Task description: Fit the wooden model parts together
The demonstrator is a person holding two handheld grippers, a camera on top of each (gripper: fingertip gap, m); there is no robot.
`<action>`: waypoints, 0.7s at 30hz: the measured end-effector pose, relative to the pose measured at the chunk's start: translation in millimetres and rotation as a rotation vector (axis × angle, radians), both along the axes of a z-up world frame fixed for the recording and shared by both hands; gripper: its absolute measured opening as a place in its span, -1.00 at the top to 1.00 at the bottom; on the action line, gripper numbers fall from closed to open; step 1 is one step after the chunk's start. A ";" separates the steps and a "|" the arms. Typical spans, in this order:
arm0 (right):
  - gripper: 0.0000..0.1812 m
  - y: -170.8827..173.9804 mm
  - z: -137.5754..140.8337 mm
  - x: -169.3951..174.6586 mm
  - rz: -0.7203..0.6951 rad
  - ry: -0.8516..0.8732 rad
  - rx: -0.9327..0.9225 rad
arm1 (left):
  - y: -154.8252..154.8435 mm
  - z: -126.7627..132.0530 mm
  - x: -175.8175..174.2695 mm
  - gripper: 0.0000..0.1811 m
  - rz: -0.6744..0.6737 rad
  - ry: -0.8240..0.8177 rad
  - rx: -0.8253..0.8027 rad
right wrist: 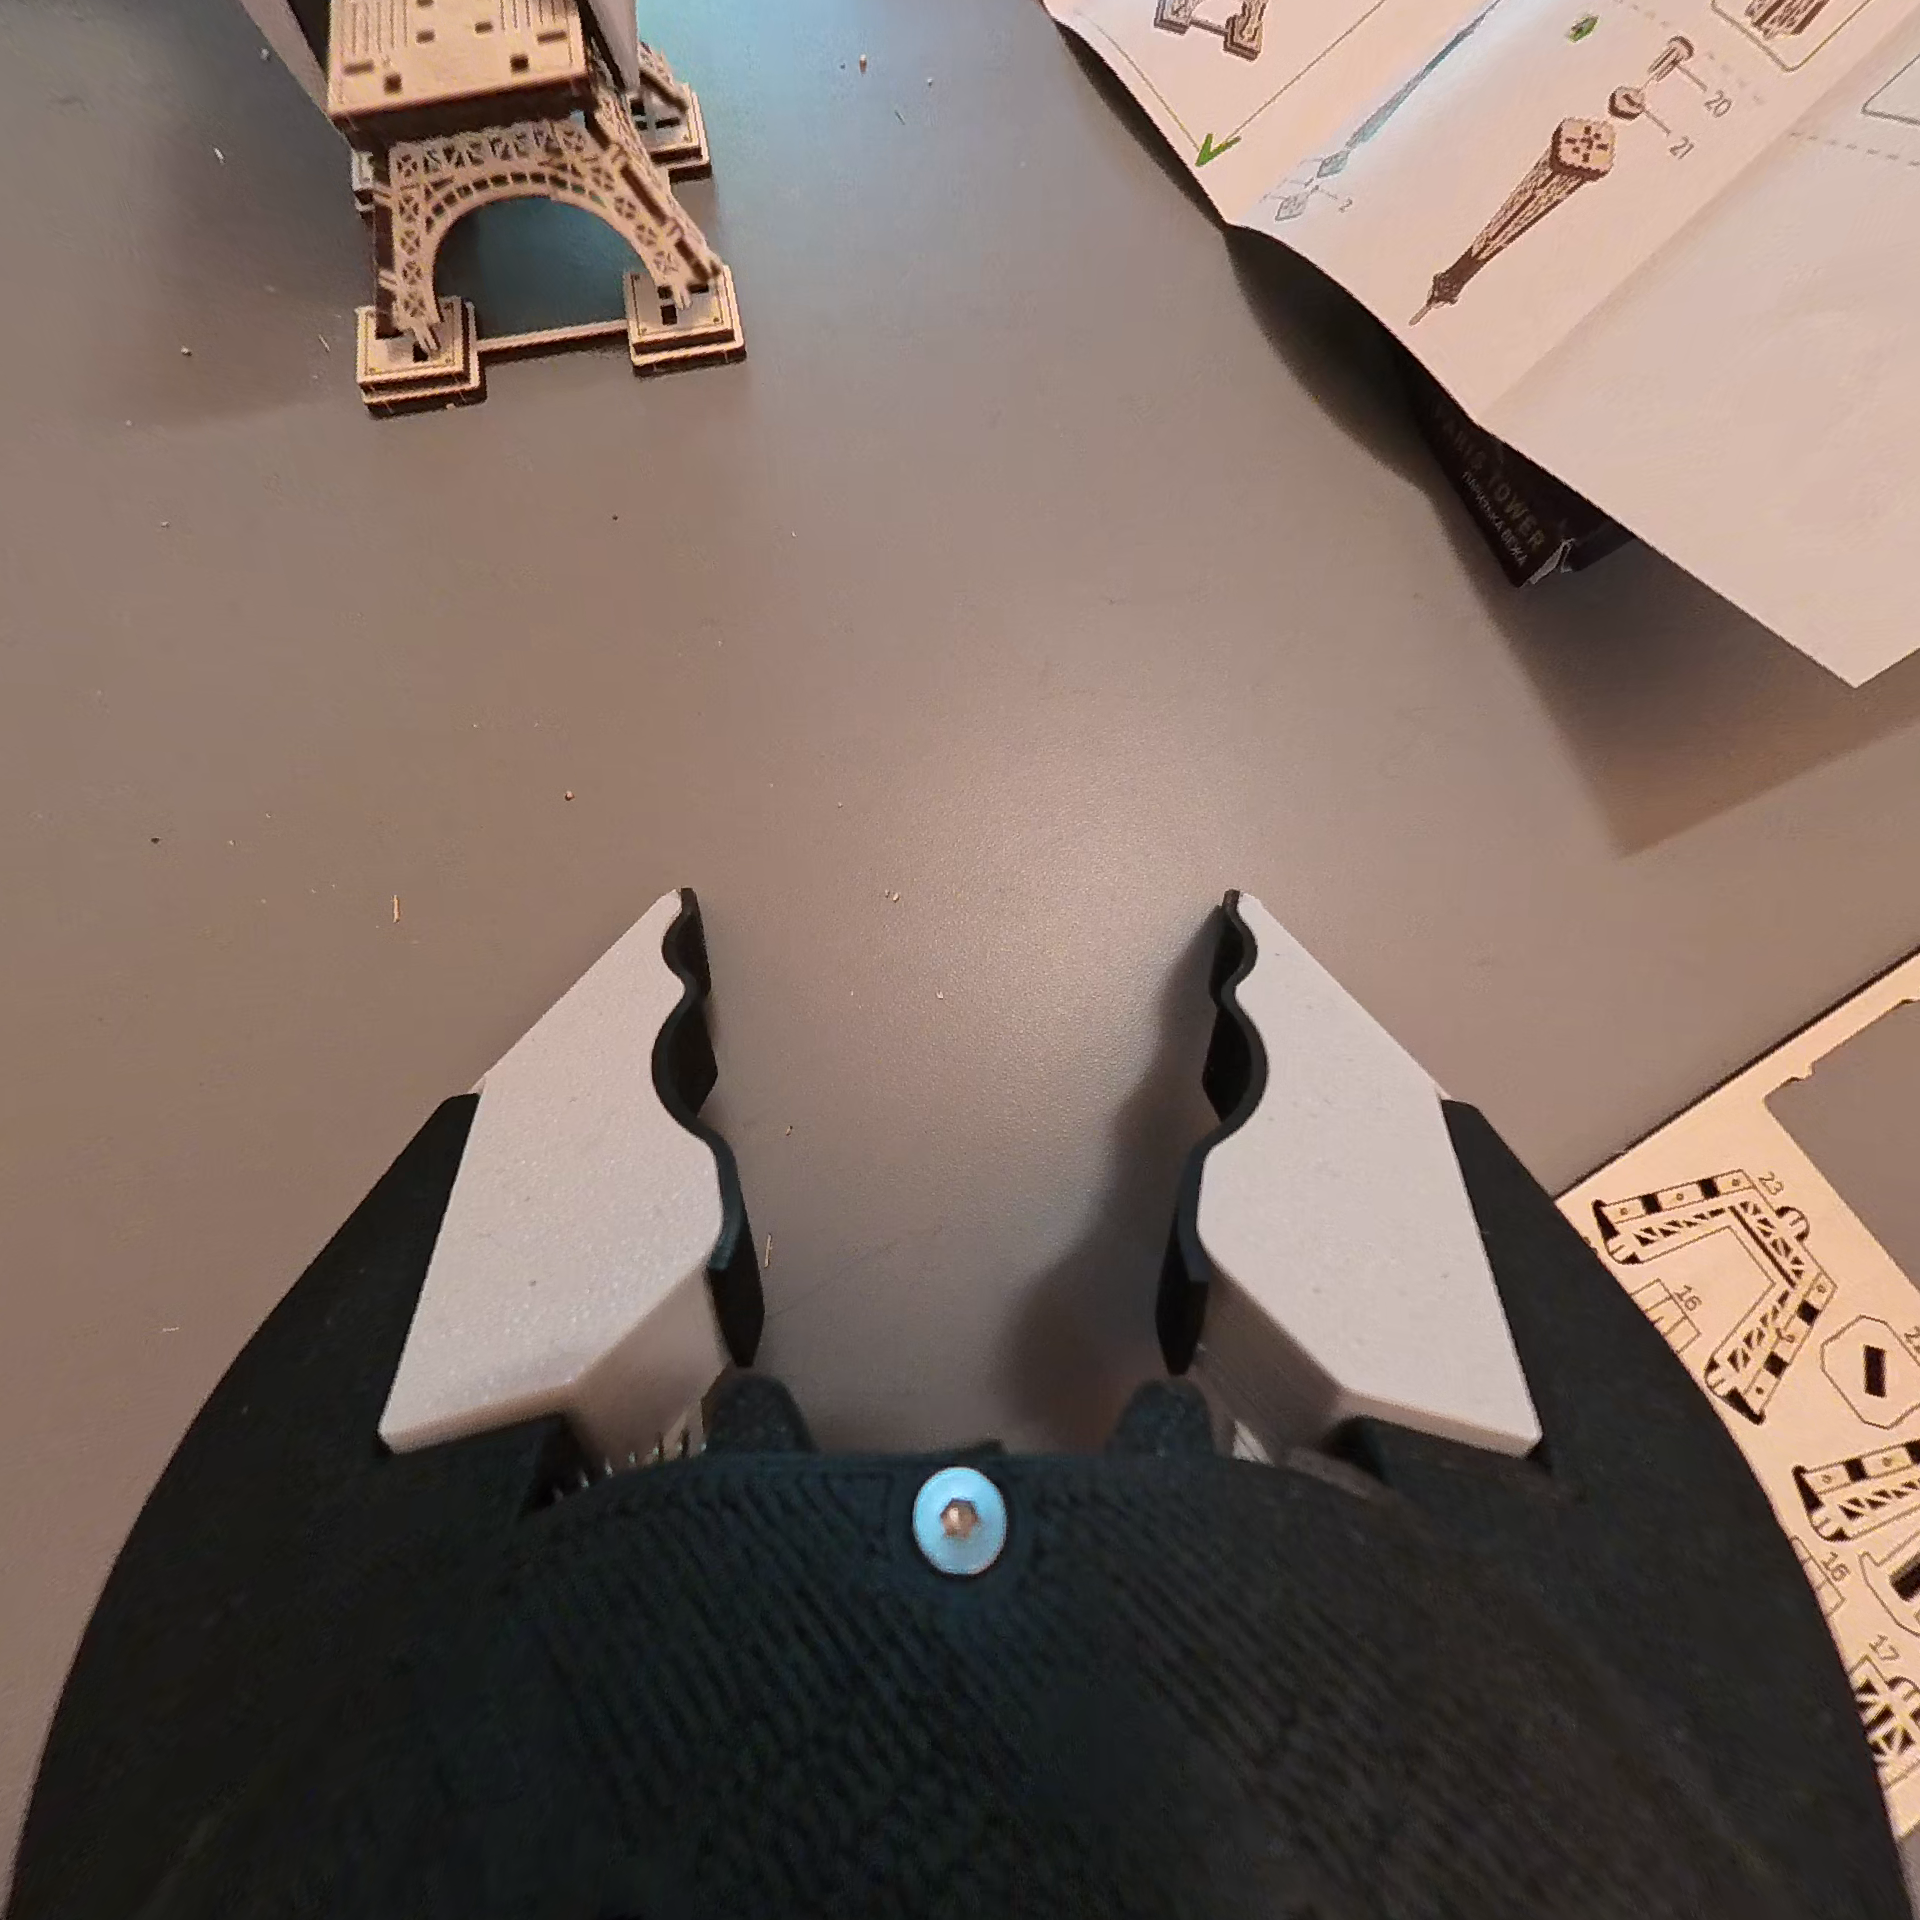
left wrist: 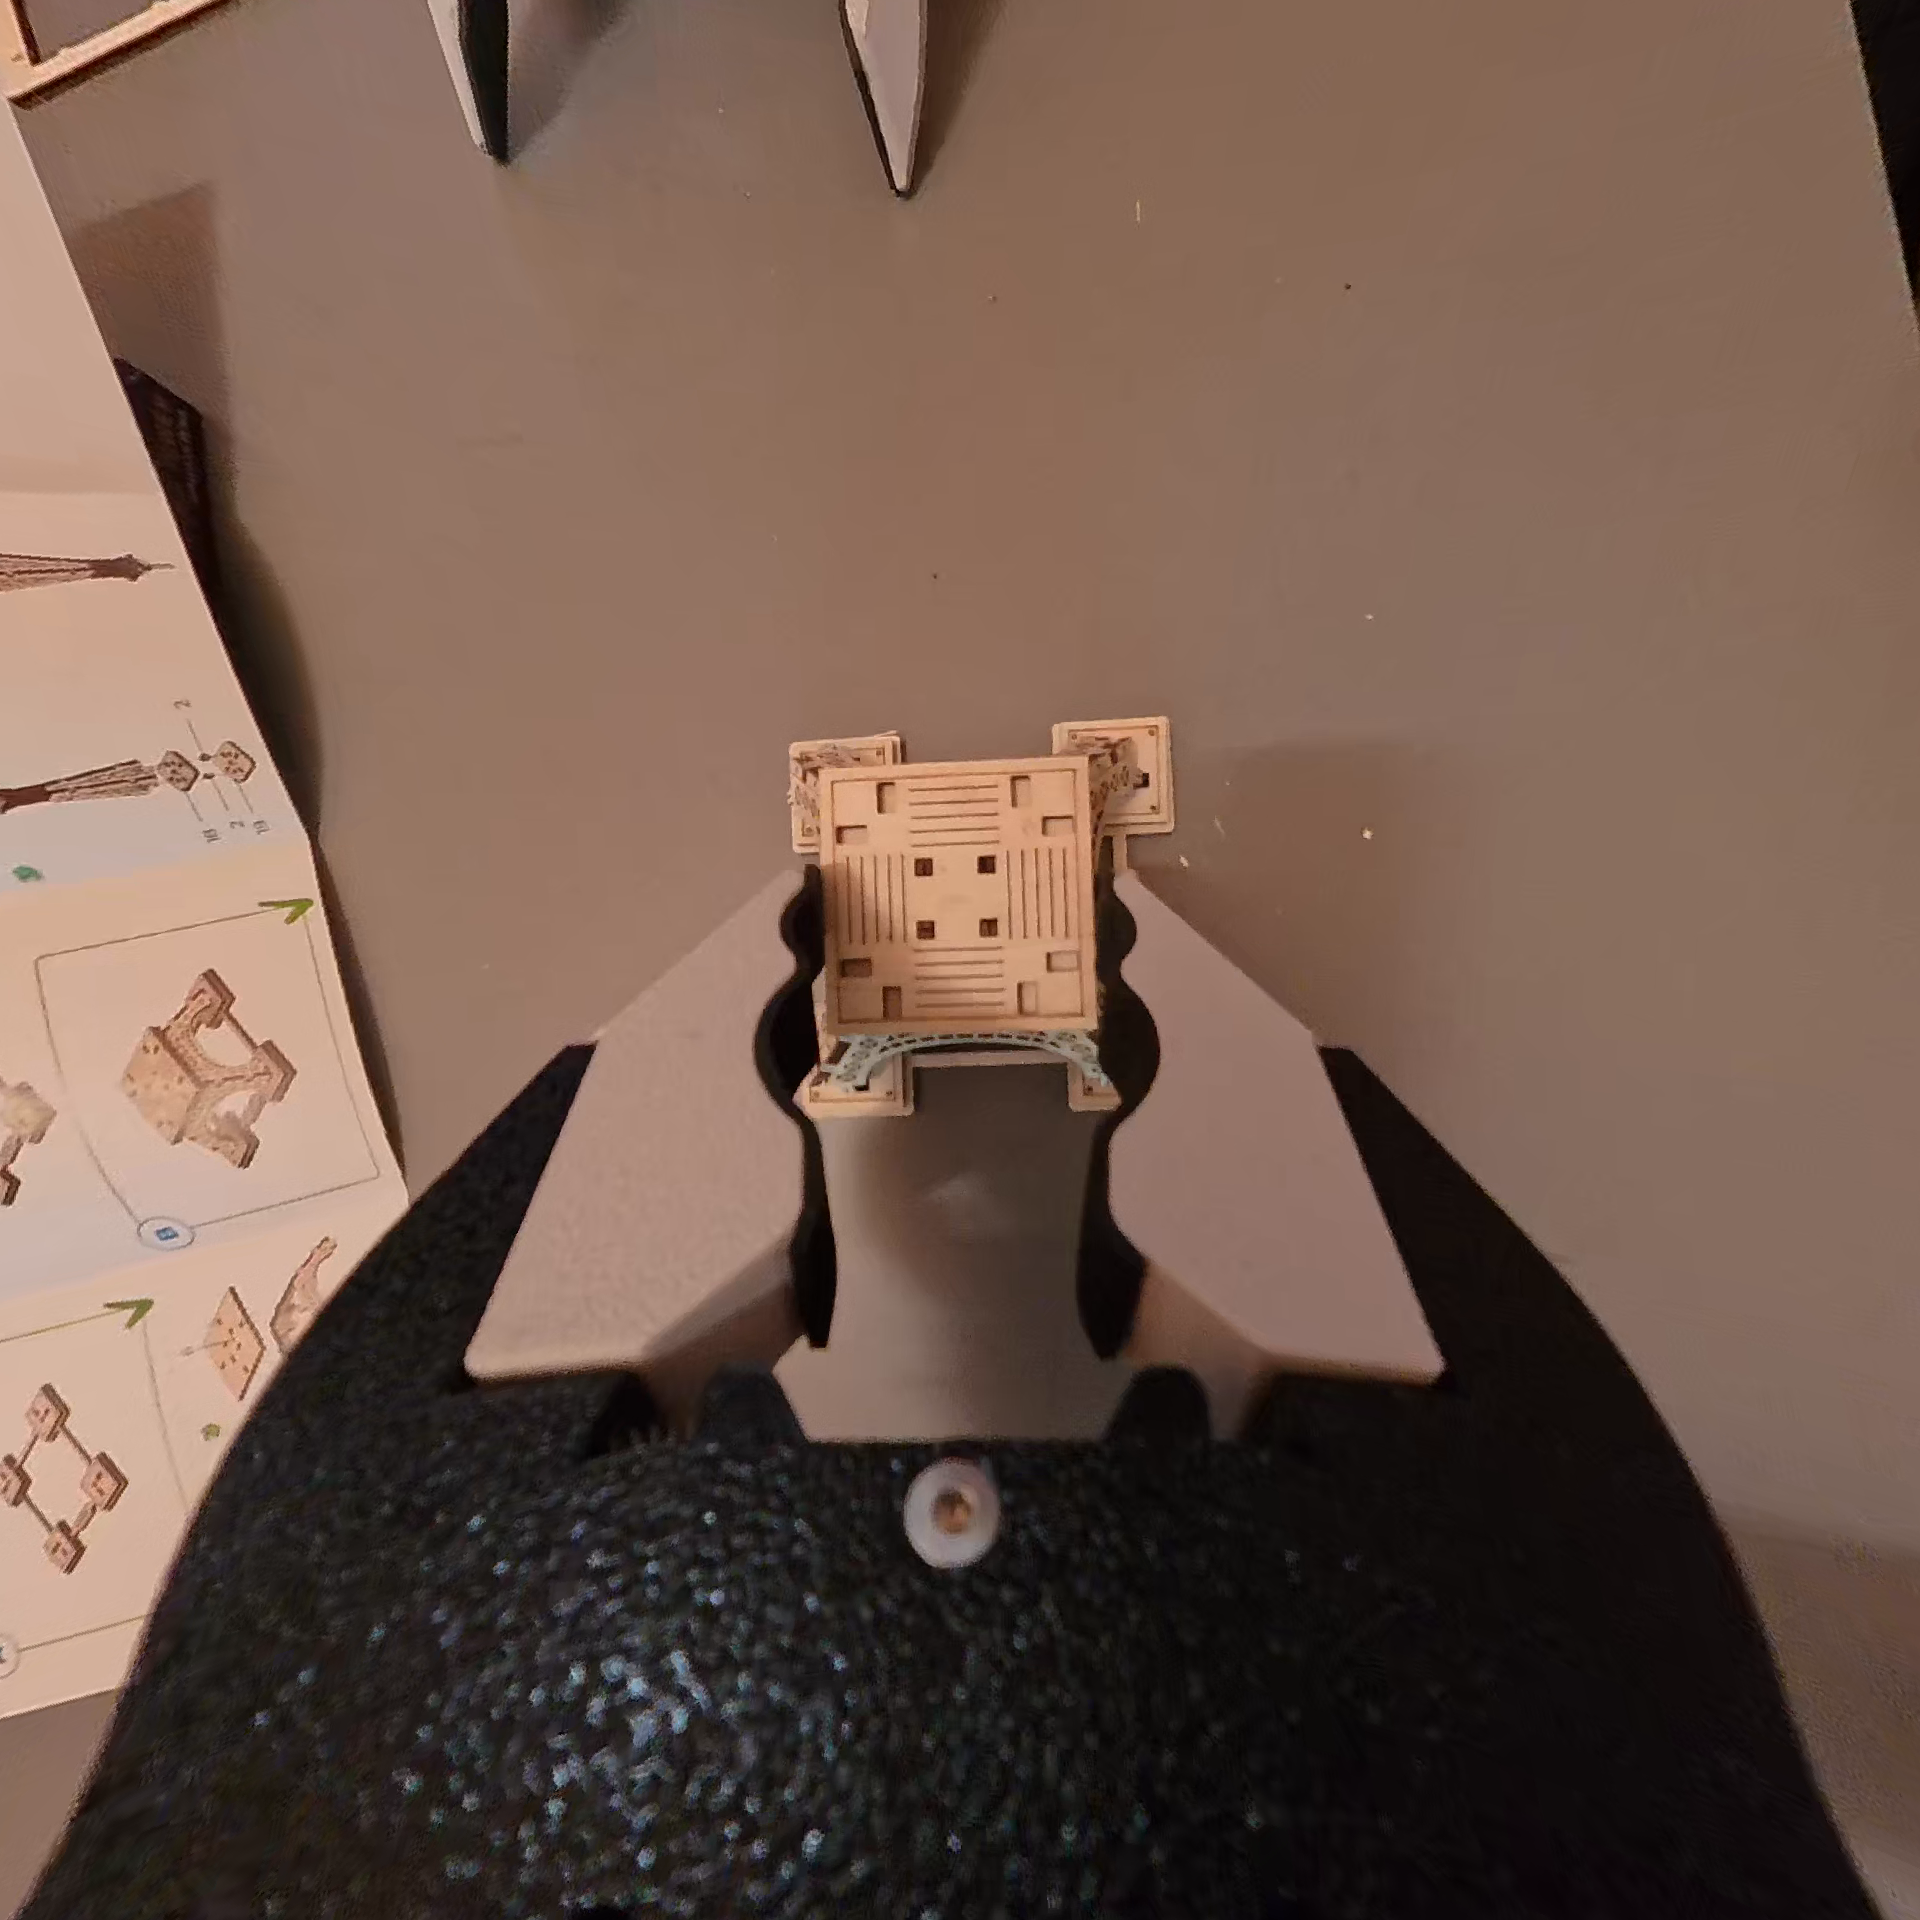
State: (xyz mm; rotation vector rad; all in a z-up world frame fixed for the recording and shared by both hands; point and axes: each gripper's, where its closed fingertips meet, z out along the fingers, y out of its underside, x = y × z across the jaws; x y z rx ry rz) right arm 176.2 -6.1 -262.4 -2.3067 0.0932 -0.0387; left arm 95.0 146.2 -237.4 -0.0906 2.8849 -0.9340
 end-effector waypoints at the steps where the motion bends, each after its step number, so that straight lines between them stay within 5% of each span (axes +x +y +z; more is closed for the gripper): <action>1: -0.06 0.0 0.0 0.0 0.000 0.000 0.000 | -0.4 0.1 -0.2 0.45 0.000 0.001 -0.005; 15: -0.06 0.0 0.0 0.1 0.000 0.000 0.000 | -1.0 2.0 -1.1 0.45 0.011 -0.006 -0.029; 21: -0.06 0.0 0.0 0.1 0.000 0.000 0.000 | 5.5 38.9 13.4 0.45 0.099 -0.050 -0.184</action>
